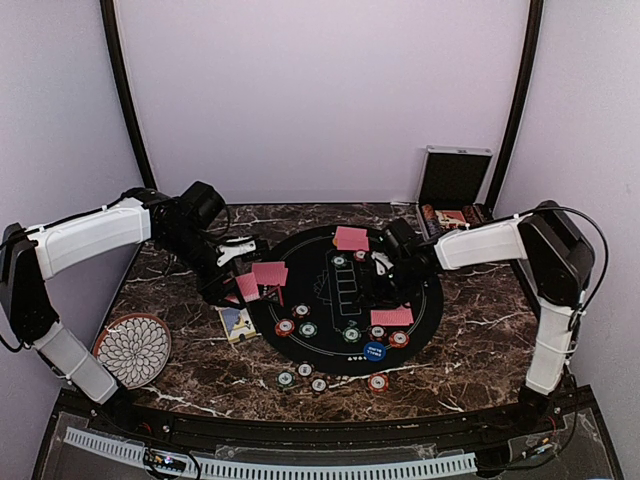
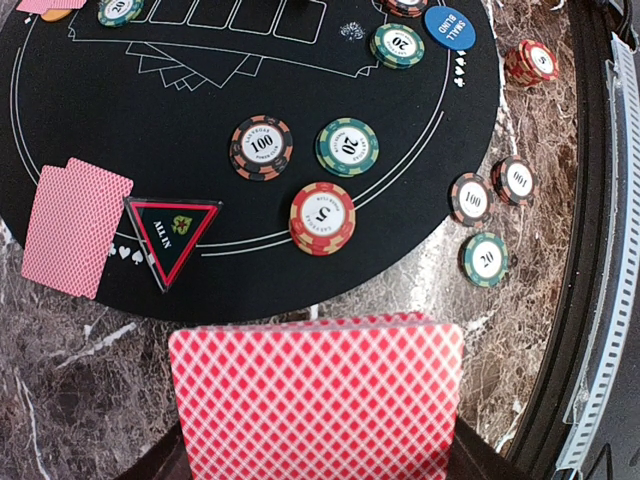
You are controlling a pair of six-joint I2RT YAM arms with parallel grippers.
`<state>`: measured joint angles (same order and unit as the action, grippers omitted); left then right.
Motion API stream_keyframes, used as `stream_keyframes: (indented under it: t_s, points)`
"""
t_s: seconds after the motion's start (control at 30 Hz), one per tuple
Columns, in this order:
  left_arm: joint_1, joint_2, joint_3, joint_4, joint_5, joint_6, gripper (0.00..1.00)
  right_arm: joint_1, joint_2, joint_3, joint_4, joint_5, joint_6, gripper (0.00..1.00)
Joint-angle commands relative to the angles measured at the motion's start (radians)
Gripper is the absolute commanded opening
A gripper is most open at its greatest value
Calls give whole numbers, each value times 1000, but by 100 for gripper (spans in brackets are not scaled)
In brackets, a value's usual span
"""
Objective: Distribute texas hold em gaming equipment
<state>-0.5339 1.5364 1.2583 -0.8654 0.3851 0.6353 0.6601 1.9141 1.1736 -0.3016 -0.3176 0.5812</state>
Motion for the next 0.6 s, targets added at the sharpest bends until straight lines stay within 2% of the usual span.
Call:
stream_keyframes:
  t_s: [0.0,0.1,0.23,0.37,0.4,0.43,0.57]
  points:
    - [5,-40,15,-18,24,6,0,-5,-34,-5,-20,-19,13,45]
    - [5,-38,18,-19,26,7,0,4,-49,51,-20,-54,28,48]
    - [5,-40,21,-20,24,9,0,28,-82,132,-22,-97,55,62]
    - [5,-38,24,-19,27,6,0,56,-97,171,23,-174,119,84]
    - [5,-36,25,-18,27,6,0,64,-96,176,37,-192,137,93]
    - [5,-36,25,-17,27,6,0,75,-92,180,54,-207,155,98]
    - [5,-37,30,-17,26,5,0,115,-67,190,118,-262,223,99]
